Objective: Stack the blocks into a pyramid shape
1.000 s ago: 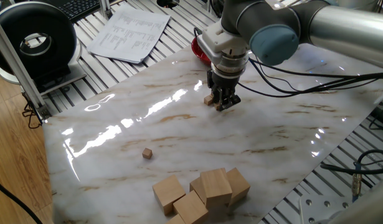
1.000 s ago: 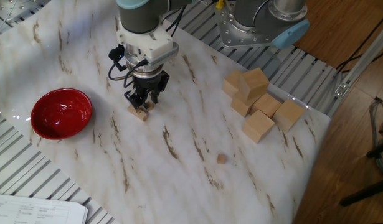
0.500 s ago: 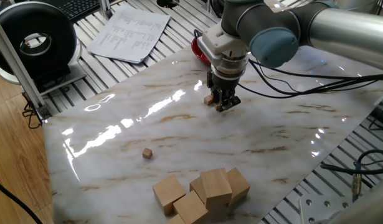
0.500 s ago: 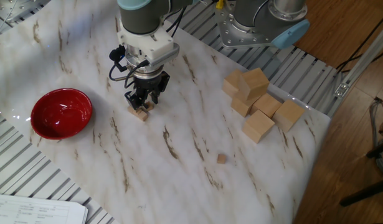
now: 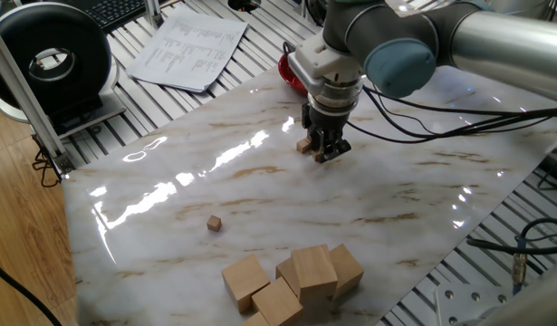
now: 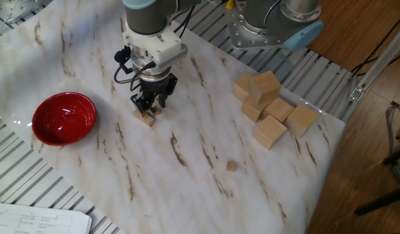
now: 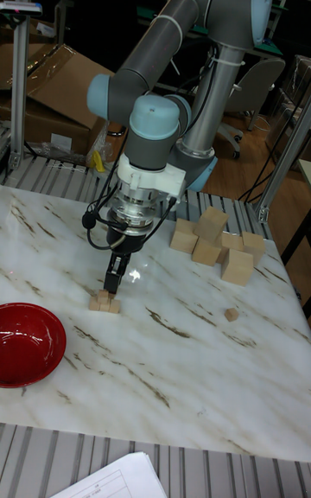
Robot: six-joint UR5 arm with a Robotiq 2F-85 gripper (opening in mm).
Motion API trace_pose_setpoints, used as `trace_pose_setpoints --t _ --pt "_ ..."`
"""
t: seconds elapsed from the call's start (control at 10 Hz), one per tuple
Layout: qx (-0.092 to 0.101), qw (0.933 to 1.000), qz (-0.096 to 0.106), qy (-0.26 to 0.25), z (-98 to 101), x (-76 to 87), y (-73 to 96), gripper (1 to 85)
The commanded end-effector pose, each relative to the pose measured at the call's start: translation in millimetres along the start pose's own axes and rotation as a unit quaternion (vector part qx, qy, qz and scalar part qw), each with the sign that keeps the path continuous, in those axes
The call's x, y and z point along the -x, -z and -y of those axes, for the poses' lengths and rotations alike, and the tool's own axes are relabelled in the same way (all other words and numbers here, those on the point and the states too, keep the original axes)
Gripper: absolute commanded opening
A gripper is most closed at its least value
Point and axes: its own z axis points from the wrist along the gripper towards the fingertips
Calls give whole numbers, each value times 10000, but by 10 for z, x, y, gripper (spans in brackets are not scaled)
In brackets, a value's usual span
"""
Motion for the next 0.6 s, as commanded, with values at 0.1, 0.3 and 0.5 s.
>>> trace_pose_setpoints --t 0.1,0.3,0.5 --pt "-23 10000 27 -3 27 -3 41 367" --pt "-19 10000 49 18 42 -35 68 370" --pt "-18 10000 56 18 47 -41 75 370"
